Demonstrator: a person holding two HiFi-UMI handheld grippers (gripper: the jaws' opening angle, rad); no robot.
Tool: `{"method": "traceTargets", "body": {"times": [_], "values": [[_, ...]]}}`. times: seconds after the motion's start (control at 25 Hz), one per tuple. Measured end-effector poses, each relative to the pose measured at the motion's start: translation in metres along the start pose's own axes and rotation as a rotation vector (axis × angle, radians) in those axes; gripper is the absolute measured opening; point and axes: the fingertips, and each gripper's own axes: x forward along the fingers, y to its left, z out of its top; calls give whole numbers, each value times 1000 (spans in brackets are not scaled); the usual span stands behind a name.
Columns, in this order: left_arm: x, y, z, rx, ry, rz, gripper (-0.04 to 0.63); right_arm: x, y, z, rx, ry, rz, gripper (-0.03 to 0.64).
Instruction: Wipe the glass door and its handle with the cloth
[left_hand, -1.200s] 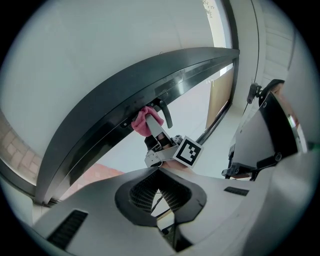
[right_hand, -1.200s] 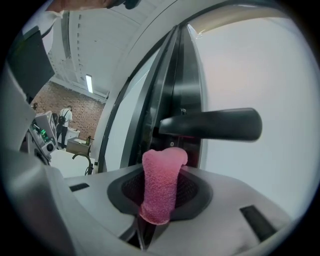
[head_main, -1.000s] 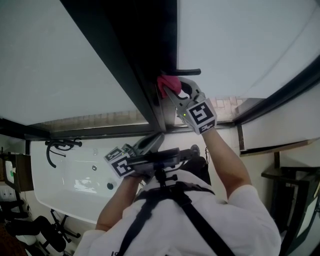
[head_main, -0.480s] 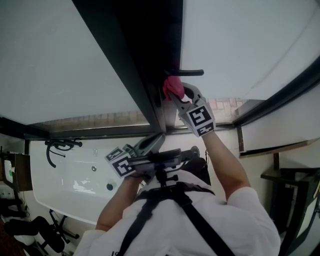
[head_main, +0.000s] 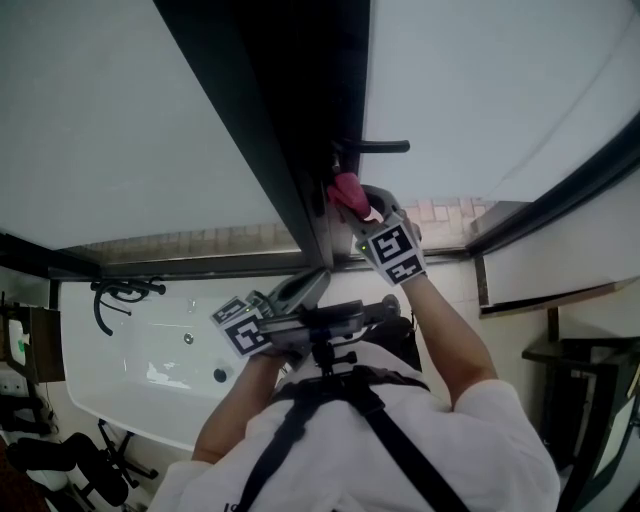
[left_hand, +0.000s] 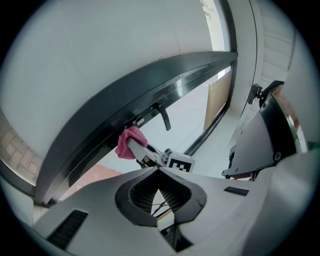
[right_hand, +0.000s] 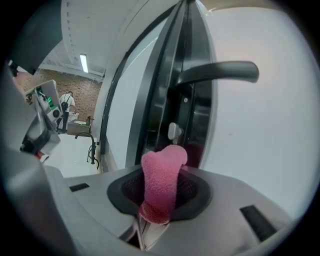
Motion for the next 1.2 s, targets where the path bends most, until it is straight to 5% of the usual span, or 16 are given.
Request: {"method": "traceTargets", "body": {"times": [0.24, 0.48, 0.84, 1.2], "values": [[0, -1, 0, -4, 2, -9, -8, -10, 27, 49, 16, -100, 75, 100], [-1, -2, 0, 2, -1, -5, -8, 3, 20, 67, 428, -185, 195, 100], [-5, -2, 2, 7, -5, 4, -8, 6, 12, 52, 817, -293, 357, 98], [-3, -5, 1, 15, 2, -3, -8, 13, 10, 24, 877, -219, 443, 98]]}}
